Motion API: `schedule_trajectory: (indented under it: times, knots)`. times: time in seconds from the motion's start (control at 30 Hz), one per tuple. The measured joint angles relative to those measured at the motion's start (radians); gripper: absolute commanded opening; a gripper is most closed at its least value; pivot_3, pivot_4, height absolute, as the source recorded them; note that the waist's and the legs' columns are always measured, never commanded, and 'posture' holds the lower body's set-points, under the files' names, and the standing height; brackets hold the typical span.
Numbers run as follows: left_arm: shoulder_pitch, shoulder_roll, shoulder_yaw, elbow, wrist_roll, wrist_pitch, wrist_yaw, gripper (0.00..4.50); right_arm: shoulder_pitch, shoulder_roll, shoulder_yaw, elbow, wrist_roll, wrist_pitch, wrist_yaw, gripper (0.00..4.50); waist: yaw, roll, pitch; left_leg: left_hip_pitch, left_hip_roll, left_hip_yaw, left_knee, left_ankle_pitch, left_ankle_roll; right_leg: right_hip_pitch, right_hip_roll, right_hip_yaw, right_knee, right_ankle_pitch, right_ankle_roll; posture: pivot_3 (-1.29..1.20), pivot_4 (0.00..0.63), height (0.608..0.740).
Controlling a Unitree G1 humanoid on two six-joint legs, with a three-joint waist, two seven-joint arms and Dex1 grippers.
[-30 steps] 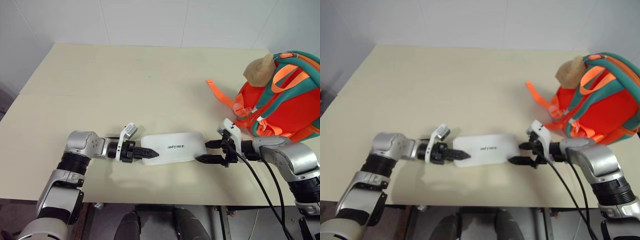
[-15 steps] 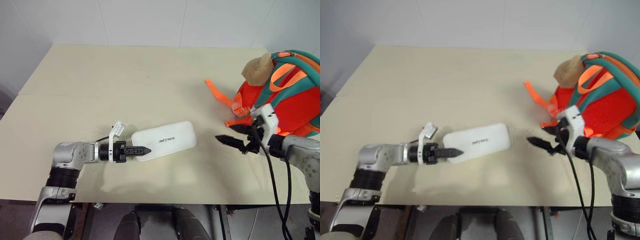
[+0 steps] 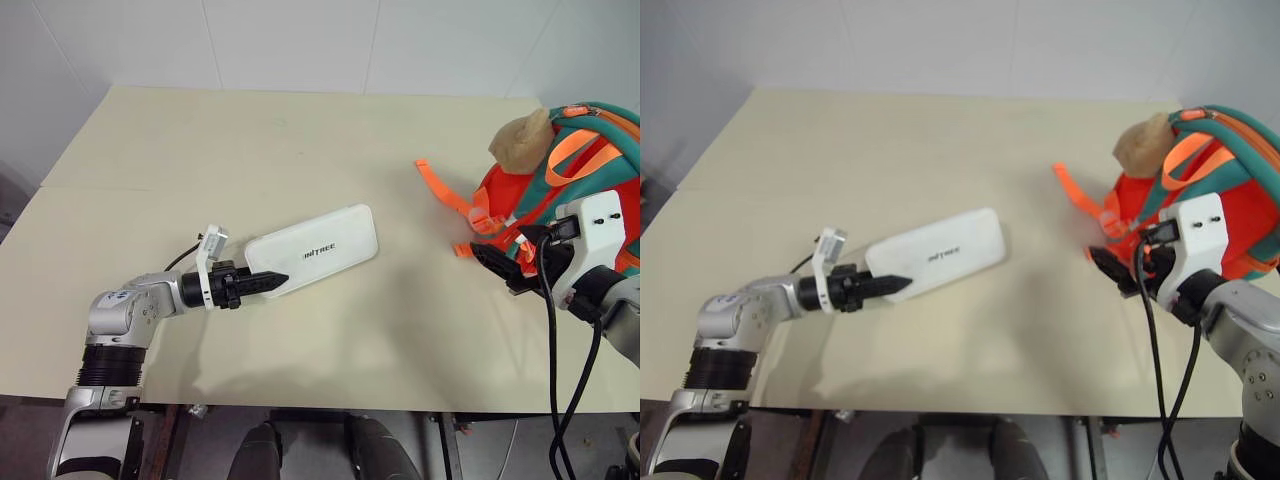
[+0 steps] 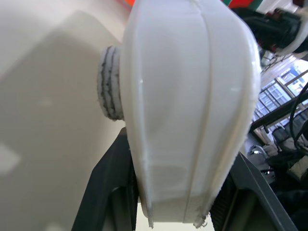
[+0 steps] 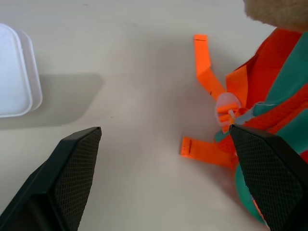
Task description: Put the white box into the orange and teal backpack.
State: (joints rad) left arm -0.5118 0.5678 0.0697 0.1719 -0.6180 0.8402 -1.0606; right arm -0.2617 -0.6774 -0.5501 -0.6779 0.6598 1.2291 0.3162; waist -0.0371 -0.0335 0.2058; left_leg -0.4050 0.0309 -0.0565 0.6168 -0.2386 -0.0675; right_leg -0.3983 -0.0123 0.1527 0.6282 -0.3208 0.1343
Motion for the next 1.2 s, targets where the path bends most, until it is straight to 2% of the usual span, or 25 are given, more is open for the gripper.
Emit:
schedule_trajectory:
  times: [0.27, 0.5, 0.77, 1.0, 1.1, 1.2]
  knots:
    - [-0.006, 0.000, -0.015, 0.008, 0.002, -0.008, -0.010, 1.41, -0.005, 0.026, -0.008, -0.032, -0.038, 0.082, -0.137, 4.50, 0.003, 0.000, 0.000, 0.000, 0.000, 0.000, -0.001, 0.000, 0.000, -0.001, 0.000, 0.000, 0.000, 0.000, -0.001, 0.00, 0.150, 0.740]
    - [-0.018, 0.000, -0.022, 0.025, 0.003, -0.011, -0.013, 1.41, -0.018, 0.038, -0.002, 0.021, -0.098, 0.059, -0.184, 4.50, 0.002, 0.000, 0.000, 0.000, 0.000, 0.001, -0.001, 0.000, 0.000, -0.001, 0.000, 0.000, 0.000, 0.000, -0.001, 0.00, 0.150, 0.740]
    - [-0.007, -0.010, -0.020, 0.018, 0.002, -0.011, 0.004, 1.41, -0.116, 0.054, 0.134, 0.328, -0.212, -0.200, -0.147, 4.50, -0.010, 0.000, 0.000, 0.000, 0.000, 0.002, -0.002, 0.000, 0.001, -0.002, 0.000, 0.001, 0.000, 0.000, 0.000, 0.00, 0.150, 0.740]
    - [0.025, -0.025, -0.004, -0.017, -0.002, -0.012, 0.034, 1.41, -0.280, 0.086, 0.242, 0.664, -0.311, -0.506, -0.088, 4.50, -0.023, 0.000, 0.000, 0.000, 0.000, 0.002, -0.002, 0.000, 0.000, -0.003, 0.000, 0.001, 0.002, 0.000, 0.000, 0.00, 0.150, 0.740]
    - [0.042, -0.035, 0.009, -0.024, -0.003, -0.014, 0.046, 1.41, -0.327, 0.112, 0.260, 0.810, -0.353, -0.663, -0.073, 3.91, -0.023, 0.000, 0.000, 0.000, 0.000, 0.002, -0.002, 0.001, 0.000, -0.003, 0.000, 0.001, 0.002, 0.000, 0.000, 0.00, 0.150, 0.740]
    - [0.054, -0.048, 0.014, -0.041, -0.003, -0.023, 0.064, 1.41, -0.347, 0.143, 0.285, 0.910, -0.374, -0.774, -0.034, 2.89, -0.023, 0.000, 0.000, 0.000, 0.000, 0.002, -0.002, 0.001, 0.000, -0.003, 0.000, 0.001, 0.003, 0.000, 0.000, 0.00, 0.150, 0.740]
